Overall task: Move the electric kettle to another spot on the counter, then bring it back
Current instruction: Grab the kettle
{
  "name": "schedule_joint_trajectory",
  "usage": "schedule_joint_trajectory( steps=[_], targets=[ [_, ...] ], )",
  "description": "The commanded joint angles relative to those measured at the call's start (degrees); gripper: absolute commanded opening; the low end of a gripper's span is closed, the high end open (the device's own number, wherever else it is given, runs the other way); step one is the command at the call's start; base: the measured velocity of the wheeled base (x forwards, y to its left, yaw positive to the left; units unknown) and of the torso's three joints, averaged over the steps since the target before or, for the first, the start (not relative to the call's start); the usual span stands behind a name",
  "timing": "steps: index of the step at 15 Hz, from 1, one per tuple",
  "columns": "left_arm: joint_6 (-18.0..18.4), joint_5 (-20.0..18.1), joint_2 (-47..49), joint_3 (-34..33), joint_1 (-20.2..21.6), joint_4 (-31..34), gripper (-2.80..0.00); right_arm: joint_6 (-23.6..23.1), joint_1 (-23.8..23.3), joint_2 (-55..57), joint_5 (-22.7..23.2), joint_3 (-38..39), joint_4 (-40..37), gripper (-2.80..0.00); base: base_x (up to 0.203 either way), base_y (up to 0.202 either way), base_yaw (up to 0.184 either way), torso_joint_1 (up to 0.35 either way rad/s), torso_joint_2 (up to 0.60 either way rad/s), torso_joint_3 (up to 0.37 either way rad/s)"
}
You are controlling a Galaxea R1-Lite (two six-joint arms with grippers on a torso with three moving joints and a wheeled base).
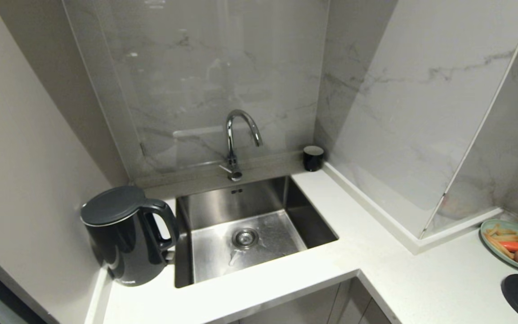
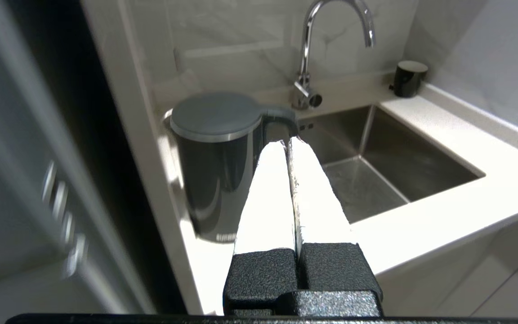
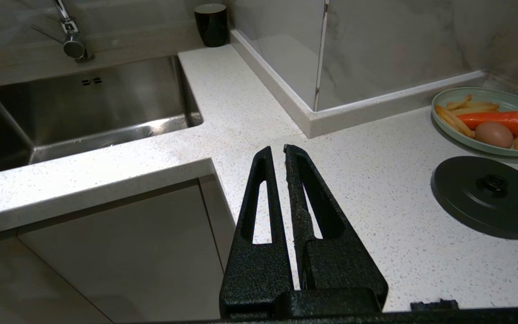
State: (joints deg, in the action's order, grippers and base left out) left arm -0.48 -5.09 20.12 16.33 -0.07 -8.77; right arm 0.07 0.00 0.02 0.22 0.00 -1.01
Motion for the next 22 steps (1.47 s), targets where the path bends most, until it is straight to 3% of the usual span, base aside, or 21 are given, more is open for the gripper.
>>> schedule_joint_trajectory(
  steps=[1,4,7,13,18,22],
  targets=[
    [-0.13,-0.16,10.64,0.91,-0.03,-4.19,-2.80,0.01,0.00,0.06,-0.02,0.00,0.00,-2.80,0.000,0.000,0.000,0.000,0.00,0.000],
    [-1.88,-0.38,21.35,1.85,-1.76,-12.38,-2.80,0.01,0.00,0.06,0.00,0.00,0.05,-2.80,0.000,0.000,0.000,0.000,0.00,0.000],
    [-4.05,-0.27,29.39,2.21,-6.78,-14.74,-2.80,0.01,0.00,-0.02,0.04,0.00,0.04,-2.80,0.000,0.000,0.000,0.000,0.00,0.000],
    [-7.85,1.03,43.50,1.60,-9.83,-23.70,-2.80,0.01,0.00,-0.02,0.04,0.00,0.02,-2.80,0.000,0.000,0.000,0.000,0.00,0.000],
    [-9.88,8.22,51.66,-0.46,-16.73,-29.34,-2.80,0.01,0.00,-0.02,0.04,0.00,0.04,-2.80,0.000,0.000,0.000,0.000,0.00,0.000],
    [-13.98,15.32,56.84,-5.00,-23.81,-36.63,-2.80,0.01,0.00,-0.02,0.04,0.00,0.05,-2.80,0.000,0.000,0.000,0.000,0.00,0.000]
  ],
)
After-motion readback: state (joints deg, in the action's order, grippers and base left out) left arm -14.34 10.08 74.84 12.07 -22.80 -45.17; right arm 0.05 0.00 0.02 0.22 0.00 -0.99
